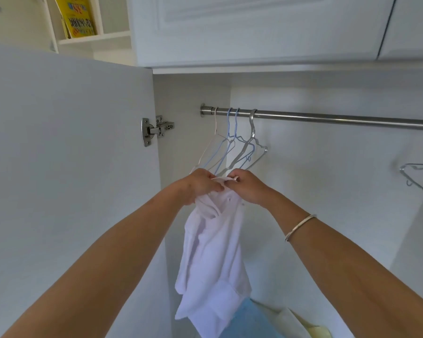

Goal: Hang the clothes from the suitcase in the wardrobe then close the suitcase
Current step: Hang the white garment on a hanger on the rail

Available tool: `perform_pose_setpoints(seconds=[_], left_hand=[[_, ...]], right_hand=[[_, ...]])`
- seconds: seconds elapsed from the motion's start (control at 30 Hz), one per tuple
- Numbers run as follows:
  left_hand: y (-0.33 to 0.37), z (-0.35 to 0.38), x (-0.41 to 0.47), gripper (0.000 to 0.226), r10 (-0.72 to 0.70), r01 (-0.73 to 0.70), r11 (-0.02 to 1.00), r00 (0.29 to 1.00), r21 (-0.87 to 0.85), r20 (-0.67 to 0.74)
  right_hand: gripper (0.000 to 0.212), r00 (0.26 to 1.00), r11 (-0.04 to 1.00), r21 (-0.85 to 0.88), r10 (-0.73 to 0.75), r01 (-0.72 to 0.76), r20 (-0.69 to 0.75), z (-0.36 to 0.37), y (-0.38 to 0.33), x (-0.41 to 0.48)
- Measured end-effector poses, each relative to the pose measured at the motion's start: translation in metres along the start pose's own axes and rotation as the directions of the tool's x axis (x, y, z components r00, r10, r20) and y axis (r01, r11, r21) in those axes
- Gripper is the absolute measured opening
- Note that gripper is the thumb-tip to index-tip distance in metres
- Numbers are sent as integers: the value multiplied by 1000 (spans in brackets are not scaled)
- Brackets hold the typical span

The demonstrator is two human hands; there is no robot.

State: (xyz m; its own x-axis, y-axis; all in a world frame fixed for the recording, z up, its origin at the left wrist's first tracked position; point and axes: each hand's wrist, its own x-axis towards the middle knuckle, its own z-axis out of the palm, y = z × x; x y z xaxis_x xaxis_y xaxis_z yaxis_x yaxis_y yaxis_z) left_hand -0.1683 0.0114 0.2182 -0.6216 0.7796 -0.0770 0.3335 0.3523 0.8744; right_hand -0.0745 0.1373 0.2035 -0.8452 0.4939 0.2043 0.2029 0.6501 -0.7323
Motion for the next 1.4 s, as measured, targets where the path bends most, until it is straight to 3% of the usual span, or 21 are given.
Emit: perform_pose_setpoints(seconds=[0.07, 0.13, 0.23, 0.33, 0.4, 0.47, 0.53, 0.67, 0.73, 0.9, 1.07, 1.23, 1.4], left_hand=[[-1, -9, 5, 25, -10, 10, 999, 1000, 43, 0], [-3, -18, 9, 28, 0, 0, 1000, 1000, 17, -12], [-4, -25, 17, 23, 37, -37, 999, 998, 0, -56], [-3, -24, 24, 16, 49, -51, 999, 995, -17, -83], [-2, -23, 26, 13, 49, -49, 999, 996, -8, -78], [-1, -24, 29, 13, 42, -41, 999, 997, 19, -67], [-1, -26, 31, 14, 26, -25, 999, 998, 31, -56], [-4, -30, 34, 14, 42, -41, 999, 999, 26, -34], [-7, -31, 33, 13, 71, -71, 997, 997, 25, 0], [-10, -24, 29, 15, 82, -80, 997, 991, -25, 109], [0, -3, 27, 18, 65, -47, 983, 993, -175, 102], [19, 25, 34, 25, 116, -98, 981, 989, -169, 96], [36, 55, 40, 25, 222, -225, 956, 974, -186, -38]], right_hand=[[6, 999, 995, -93, -43, 43, 7, -1, 0, 7], [20, 999, 999, -36, -33, 35, 38, -6, 2, 13], [22, 983, 955, 243, 152, -172, 102, -10, -1, 20], [14, 934, 824, 496, 352, -275, -67, -5, -1, 40], [34, 873, 758, 580, 462, -299, -154, -1, 4, 55], [45, 845, 651, 692, 523, -313, -110, 3, 3, 65], [42, 867, 554, 776, 498, -302, -19, 6, 0, 72], [8, 902, 483, 841, 432, -243, 12, 6, -9, 74], [16, 906, 471, 858, 424, -205, -17, 2, -13, 73], [47, 917, 499, 845, 399, -194, -25, -13, -17, 64], [30, 884, 558, 804, 458, -206, -91, -33, -14, 43], [20, 738, 753, 560, 587, -346, -334, -64, 20, 6], [44, 658, 824, 221, 554, -522, -510, -103, 67, -57]])
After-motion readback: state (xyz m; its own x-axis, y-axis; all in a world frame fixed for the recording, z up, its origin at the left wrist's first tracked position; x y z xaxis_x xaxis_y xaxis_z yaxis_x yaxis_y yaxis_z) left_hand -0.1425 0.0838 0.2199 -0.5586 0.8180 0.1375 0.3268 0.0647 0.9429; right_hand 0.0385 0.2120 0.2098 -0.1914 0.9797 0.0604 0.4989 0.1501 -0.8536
